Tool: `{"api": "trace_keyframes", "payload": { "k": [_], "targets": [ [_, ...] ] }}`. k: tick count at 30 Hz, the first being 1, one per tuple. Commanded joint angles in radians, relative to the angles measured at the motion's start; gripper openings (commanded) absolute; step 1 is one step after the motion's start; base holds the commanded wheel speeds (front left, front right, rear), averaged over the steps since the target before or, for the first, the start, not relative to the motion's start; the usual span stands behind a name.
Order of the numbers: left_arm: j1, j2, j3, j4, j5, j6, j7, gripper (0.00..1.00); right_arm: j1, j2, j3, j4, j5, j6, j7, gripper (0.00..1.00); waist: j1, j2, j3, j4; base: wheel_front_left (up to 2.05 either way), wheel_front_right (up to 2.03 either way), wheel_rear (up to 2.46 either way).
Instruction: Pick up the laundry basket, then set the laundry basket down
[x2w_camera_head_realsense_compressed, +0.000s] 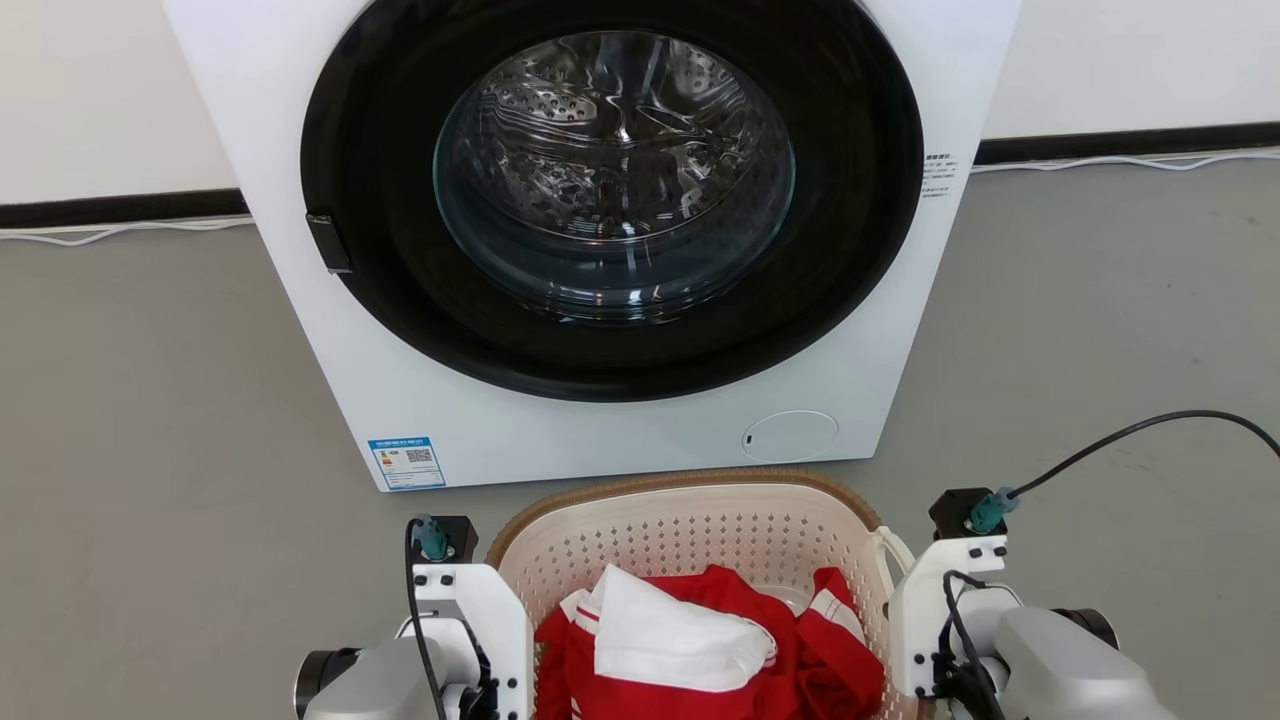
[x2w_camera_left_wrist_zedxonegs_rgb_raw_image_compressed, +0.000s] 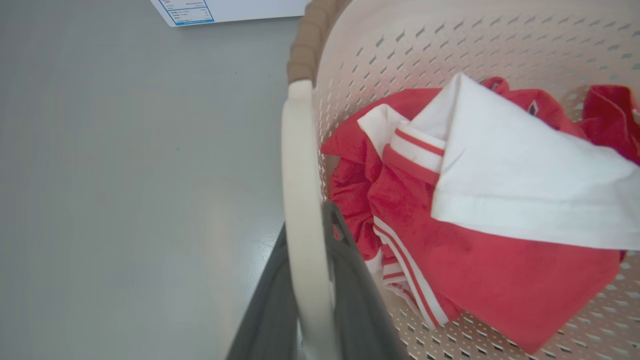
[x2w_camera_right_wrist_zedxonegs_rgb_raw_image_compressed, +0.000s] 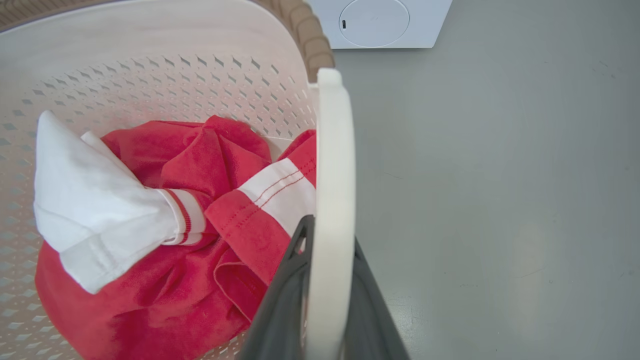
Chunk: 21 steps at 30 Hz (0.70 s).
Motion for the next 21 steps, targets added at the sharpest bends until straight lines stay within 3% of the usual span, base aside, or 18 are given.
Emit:
{"api": "trace_keyframes", "payload": {
  "k": [1,21],
  "targets": [
    [-0.032,0.001,0.009,-0.006,-0.003,-0.017,-0.003,0.00,-0.005,0.023,0.008,-0.020,-0.005,0.007,-0.013,0.00,0.0000,-0.0001,-0.001,-0.001,0.00,0.00,0.00],
    [-0.040,0.001,0.003,-0.003,-0.005,-0.015,-0.010,0.00,-0.006,0.023,0.017,-0.021,0.012,0.007,-0.026,0.00,0.0000,-0.0001,0.008,-0.001,0.00,0.00,0.00]
  ]
}}
